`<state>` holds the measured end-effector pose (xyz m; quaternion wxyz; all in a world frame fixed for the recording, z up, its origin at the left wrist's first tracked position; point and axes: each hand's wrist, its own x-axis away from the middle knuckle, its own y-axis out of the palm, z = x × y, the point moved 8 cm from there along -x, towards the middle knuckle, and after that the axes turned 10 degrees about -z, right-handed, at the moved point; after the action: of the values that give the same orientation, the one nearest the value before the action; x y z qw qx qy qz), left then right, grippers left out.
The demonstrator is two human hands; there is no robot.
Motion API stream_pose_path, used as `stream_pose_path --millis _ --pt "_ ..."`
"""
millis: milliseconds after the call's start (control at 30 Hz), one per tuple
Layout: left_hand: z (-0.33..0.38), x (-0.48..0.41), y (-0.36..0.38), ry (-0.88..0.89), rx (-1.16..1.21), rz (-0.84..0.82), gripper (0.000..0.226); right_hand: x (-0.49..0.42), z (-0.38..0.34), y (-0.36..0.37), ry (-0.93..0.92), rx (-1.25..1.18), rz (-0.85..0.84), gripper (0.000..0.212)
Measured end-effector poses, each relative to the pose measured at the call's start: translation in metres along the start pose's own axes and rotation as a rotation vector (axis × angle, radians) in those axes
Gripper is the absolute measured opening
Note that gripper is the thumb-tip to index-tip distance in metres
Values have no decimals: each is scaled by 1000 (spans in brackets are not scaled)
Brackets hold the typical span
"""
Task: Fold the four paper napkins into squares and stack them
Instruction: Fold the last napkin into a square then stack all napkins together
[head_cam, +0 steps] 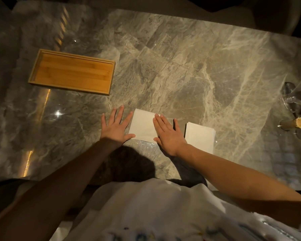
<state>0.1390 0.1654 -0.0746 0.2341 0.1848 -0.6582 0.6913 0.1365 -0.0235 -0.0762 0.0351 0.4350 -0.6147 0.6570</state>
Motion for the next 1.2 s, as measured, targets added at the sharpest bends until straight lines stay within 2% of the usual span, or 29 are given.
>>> stream_pose_path --millis 100,167,267,300,367,533,633,733,800,867,933,1033,1200 --pt "3 2 -3 -15 -11 -8 87 0 -1 -3 -6 -16 -10 69" --pt "6 6 -11 -13 29 30 86 3 -2 -19 -26 -161 71 67" --pt "8 24 -25 -62 370 227 74 23 21 -46 98 -776 472 43" --pt "6 30 -26 -111 552 264 69 28 29 -42 187 -1006 501 39" --pt "4 34 -15 -218 862 235 62 31 33 -22 336 -1289 397 37" --pt "17 25 -6 -251 1255 42 44 26 29 -12 374 -1264 269 40" --pt "27 24 -4 -246 1394 -16 30 19 22 -6 410 -1306 189 43" --pt "36 23 -4 -225 1503 -60 33 15 17 -5 438 -1383 141 44" --pt "40 25 -4 -215 1540 -87 33 14 13 -6 436 -1443 115 32" --pt "45 27 -7 -169 1571 -102 23 13 9 -8 425 -1510 82 6" --pt "49 28 -8 -143 1569 -110 23 15 3 -8 403 -1598 32 6" --pt "49 31 -7 -152 1519 -111 28 18 -2 -7 367 -1683 38 31" --pt "58 35 -14 -83 1525 -160 23 33 5 -9 329 -1704 63 14"
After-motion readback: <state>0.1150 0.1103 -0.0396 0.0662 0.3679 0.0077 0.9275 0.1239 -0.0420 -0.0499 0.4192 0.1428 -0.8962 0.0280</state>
